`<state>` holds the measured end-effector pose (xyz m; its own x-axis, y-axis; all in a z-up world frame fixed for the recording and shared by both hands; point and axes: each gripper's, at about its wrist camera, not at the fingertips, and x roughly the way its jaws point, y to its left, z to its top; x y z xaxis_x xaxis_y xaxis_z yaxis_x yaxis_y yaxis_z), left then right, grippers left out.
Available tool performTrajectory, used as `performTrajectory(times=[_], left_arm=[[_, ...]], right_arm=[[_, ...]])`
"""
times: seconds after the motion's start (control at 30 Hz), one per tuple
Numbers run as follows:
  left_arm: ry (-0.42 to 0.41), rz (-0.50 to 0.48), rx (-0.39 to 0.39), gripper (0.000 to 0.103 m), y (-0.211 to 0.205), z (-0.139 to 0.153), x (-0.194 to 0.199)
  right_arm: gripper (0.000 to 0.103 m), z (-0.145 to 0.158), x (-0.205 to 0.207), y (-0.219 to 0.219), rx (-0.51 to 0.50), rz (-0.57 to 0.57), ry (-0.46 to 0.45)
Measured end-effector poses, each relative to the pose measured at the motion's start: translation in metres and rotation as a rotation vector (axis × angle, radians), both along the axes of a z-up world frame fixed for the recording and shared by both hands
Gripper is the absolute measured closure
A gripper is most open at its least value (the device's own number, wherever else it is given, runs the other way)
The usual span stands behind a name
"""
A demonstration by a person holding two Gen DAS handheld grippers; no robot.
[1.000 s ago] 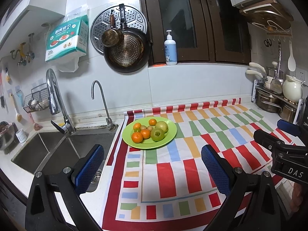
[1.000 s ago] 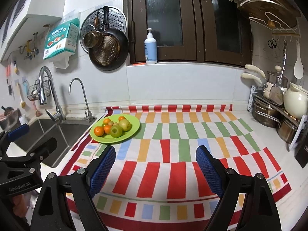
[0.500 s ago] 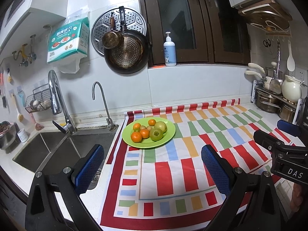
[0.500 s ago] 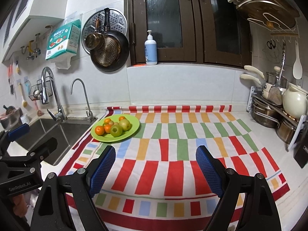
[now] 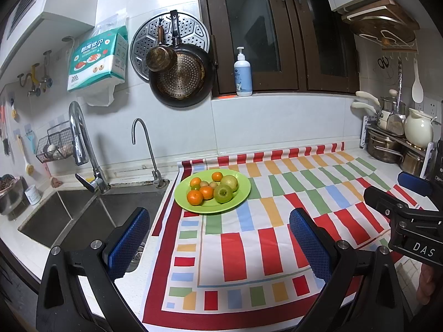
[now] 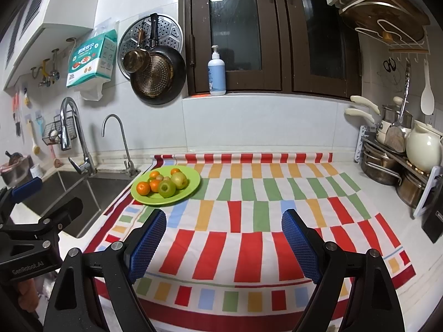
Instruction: Organize fruits
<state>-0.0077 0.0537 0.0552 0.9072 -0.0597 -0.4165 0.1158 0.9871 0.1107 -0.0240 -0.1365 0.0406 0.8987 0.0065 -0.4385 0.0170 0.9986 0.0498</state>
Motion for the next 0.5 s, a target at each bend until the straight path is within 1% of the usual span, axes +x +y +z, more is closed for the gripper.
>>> performTrajectory(times=[0.5], left_arm=[[0.002,-0.004,0.001,0.0,-0.0043,0.0026,-0.0001]], right_arm=[[0.017,0.0029,-0.0012,-0.0037,0.0,-0.001,-0.003]])
